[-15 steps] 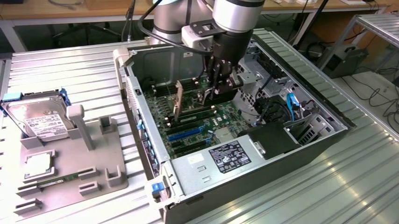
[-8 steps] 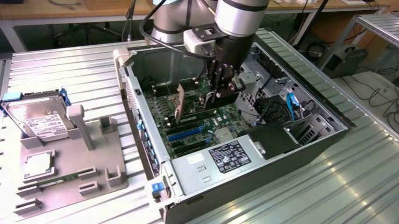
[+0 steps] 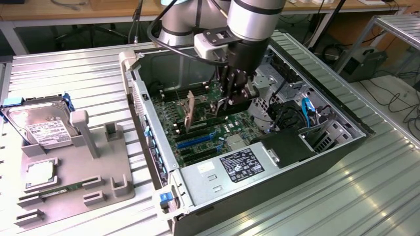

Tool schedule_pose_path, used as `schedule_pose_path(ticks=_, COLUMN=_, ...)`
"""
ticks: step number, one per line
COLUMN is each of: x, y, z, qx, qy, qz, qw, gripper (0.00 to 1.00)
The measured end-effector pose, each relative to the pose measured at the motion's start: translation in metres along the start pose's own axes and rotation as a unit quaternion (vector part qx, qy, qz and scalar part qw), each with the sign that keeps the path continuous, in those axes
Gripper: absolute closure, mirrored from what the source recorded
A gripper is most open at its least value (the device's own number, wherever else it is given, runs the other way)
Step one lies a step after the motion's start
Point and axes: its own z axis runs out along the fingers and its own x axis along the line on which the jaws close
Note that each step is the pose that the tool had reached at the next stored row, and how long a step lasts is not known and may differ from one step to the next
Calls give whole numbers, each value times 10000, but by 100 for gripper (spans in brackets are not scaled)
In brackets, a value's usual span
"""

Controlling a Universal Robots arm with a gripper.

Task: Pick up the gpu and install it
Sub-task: 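Insert the gpu into the slot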

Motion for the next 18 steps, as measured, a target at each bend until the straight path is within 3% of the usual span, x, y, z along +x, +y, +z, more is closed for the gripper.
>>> schedule_pose_path(ticks=18, x=61, y=29, z=13, qx=0, qy=1, qz=0, qw=10000, gripper=74)
